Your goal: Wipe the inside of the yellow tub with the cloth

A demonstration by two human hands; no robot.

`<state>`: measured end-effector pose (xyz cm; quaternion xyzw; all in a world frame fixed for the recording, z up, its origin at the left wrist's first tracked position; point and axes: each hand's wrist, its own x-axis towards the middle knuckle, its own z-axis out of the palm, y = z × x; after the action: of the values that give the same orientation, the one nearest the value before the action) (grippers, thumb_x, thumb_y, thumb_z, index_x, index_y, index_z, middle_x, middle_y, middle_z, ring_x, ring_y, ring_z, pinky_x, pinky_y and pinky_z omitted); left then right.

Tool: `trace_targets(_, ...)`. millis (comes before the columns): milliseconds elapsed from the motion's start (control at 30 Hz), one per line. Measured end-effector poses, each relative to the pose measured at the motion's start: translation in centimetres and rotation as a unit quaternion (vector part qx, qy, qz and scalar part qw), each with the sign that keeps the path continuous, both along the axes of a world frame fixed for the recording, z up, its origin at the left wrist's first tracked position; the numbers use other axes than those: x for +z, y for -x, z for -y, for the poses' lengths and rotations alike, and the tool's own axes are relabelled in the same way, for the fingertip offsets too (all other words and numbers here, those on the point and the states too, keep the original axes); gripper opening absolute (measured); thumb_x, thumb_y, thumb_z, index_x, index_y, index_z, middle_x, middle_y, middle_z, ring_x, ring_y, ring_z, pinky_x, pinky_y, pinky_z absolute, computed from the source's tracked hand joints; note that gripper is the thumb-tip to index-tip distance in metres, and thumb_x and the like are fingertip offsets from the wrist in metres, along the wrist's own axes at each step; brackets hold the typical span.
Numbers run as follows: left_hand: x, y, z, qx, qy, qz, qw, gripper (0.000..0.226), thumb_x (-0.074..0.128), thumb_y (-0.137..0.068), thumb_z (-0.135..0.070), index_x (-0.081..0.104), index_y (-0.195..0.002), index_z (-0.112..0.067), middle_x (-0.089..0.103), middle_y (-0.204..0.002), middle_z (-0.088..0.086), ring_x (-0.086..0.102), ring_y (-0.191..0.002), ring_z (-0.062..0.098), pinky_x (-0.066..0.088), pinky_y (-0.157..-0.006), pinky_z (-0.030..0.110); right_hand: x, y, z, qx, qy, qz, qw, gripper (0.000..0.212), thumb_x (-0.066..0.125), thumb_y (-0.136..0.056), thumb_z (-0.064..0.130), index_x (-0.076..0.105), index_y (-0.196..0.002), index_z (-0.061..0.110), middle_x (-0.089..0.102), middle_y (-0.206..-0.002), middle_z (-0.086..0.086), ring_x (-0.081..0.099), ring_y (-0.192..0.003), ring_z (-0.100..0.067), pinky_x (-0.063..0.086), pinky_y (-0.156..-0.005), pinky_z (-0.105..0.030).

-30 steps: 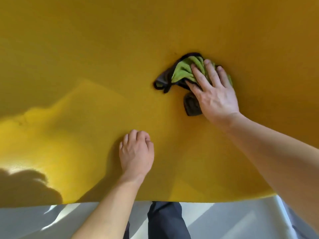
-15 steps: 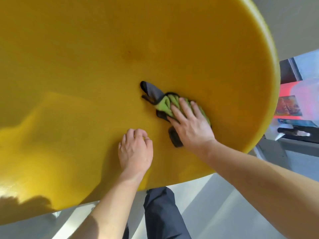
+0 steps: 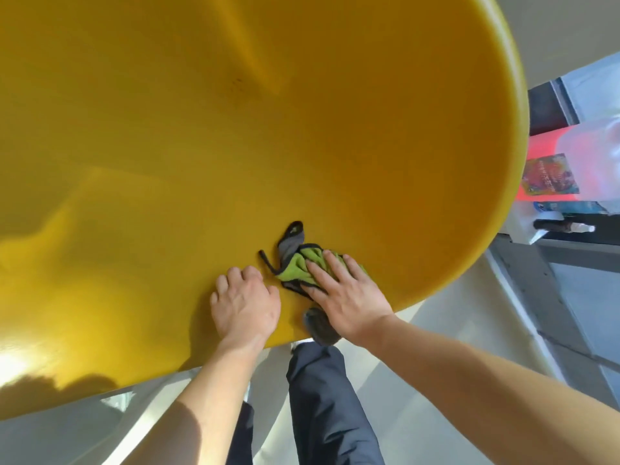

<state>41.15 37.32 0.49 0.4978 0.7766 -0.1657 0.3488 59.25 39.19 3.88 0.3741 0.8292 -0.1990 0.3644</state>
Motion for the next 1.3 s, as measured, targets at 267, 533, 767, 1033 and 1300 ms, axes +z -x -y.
trace_targets(267,-1.2,9.7,1.6,0.035,-0.080,-0.057,0.995,0.033,0.057,-0.087,-0.030,0.058,-0.120,-0.024,0.050,-0.129,0.006,0.041,-0.121,0.031,0.039,-0.096,0.044,-7.4,6.0,-5.9,0.003,-0.143,-0.113,0.983,0.053,0.024,-0.099,0.026,0.053,-0.143,0.029,0.022,-0.166,-0.007,0.018,-0.152,-0.039,0.018,-0.121,-0.055)
trace_targets(533,-3.5,21.4,5.1,-0.013,-0.219,-0.140,0.965,0.028,0.062,-0.078,-0.023,0.062,-0.106,-0.020,0.059,-0.117,0.008,0.051,-0.109,0.035,0.039,-0.088,0.046,-10.4,21.9,4.3,-0.189,-0.155,-0.250,0.937,0.063,0.011,-0.105,0.047,0.059,-0.137,0.020,0.036,-0.160,-0.012,0.026,-0.148,-0.044,0.023,-0.118,-0.058)
trace_targets(767,-1.2,25.4,7.5,0.032,-0.206,-0.167,0.964,0.025,0.048,-0.081,-0.030,0.064,-0.097,-0.021,0.059,-0.099,0.009,0.052,-0.091,0.036,0.037,-0.076,0.044,-13.2,19.1,-1.9,-0.089,-0.240,-0.268,0.929,0.040,0.055,-0.099,0.036,0.056,-0.138,0.029,0.042,-0.157,-0.008,0.041,-0.141,-0.039,0.031,-0.115,-0.054)
trace_targets(1033,3.1,30.3,9.1,0.025,-0.287,-0.140,0.947,0.015,0.052,-0.087,-0.024,0.065,-0.091,-0.019,0.064,-0.093,0.009,0.053,-0.084,0.035,0.033,-0.072,0.042,-8.5,38.4,7.9,-0.328,-0.089,-0.301,0.891,0.059,0.037,-0.100,0.044,0.033,-0.156,0.025,0.025,-0.165,-0.011,0.015,-0.152,-0.038,0.021,-0.121,-0.052)
trace_targets(1300,6.9,32.9,9.3,0.089,-0.348,-0.150,0.921,0.022,0.043,-0.089,-0.018,0.063,-0.091,-0.010,0.060,-0.092,0.015,0.051,-0.086,0.037,0.037,-0.075,0.044,-6.5,38.5,11.2,-0.124,0.025,-0.407,0.904,0.051,0.048,-0.097,0.038,0.044,-0.148,0.033,0.028,-0.164,-0.006,0.021,-0.151,-0.036,0.028,-0.119,-0.052)
